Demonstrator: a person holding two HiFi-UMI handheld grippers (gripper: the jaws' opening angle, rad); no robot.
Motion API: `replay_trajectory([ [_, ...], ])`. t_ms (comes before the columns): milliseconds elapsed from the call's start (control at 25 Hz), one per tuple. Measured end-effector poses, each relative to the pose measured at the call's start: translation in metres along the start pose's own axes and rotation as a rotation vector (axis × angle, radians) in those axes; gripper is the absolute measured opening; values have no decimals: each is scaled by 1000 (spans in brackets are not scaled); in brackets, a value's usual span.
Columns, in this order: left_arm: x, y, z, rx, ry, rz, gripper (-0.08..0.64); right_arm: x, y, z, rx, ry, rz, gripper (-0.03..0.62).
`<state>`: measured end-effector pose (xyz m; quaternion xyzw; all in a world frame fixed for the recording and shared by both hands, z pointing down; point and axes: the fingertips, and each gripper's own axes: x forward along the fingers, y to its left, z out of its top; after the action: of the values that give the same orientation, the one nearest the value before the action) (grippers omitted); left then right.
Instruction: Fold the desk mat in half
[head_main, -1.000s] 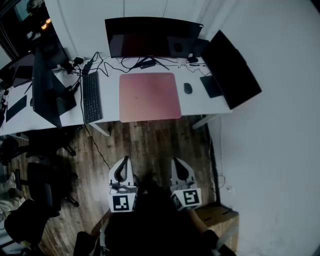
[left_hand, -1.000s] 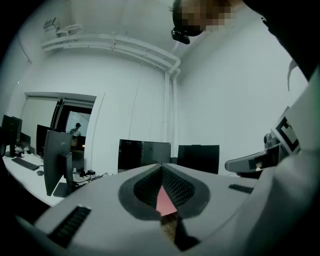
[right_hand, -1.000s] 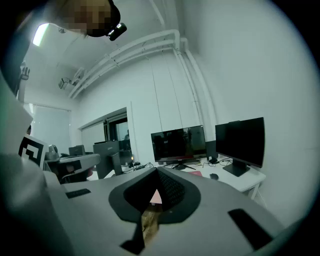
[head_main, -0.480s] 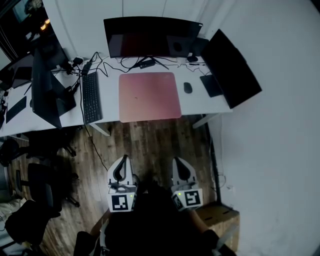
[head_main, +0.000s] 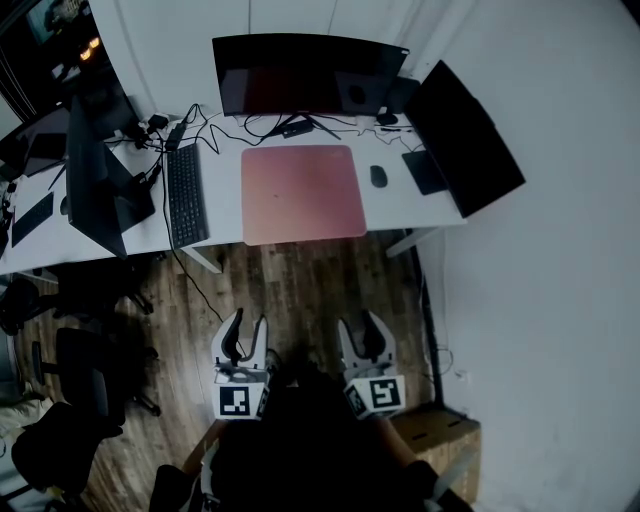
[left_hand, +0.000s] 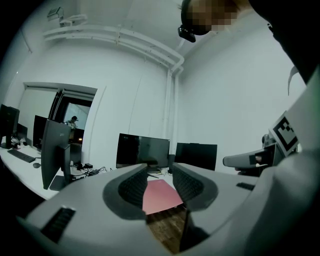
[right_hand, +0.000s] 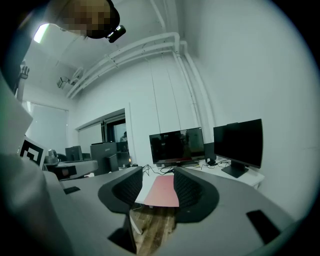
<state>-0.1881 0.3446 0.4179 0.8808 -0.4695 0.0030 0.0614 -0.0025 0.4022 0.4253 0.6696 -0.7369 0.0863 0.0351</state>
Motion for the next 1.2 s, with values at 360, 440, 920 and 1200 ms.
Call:
replay_trajectory([
  [360,-10,25,-7,29,14,-31,140,6,28,-7,0,-1,-33,176],
  [440,-13,32,-11,24,26,-41,140,9,35,-9,9,6,-42,176],
  [920,27,43,-14,26,31,-28,140,48,14,-9,1,11,-42,176],
  [1200,97,38,-16,73,64,12,140,118,-33,2,7,53,38,176],
])
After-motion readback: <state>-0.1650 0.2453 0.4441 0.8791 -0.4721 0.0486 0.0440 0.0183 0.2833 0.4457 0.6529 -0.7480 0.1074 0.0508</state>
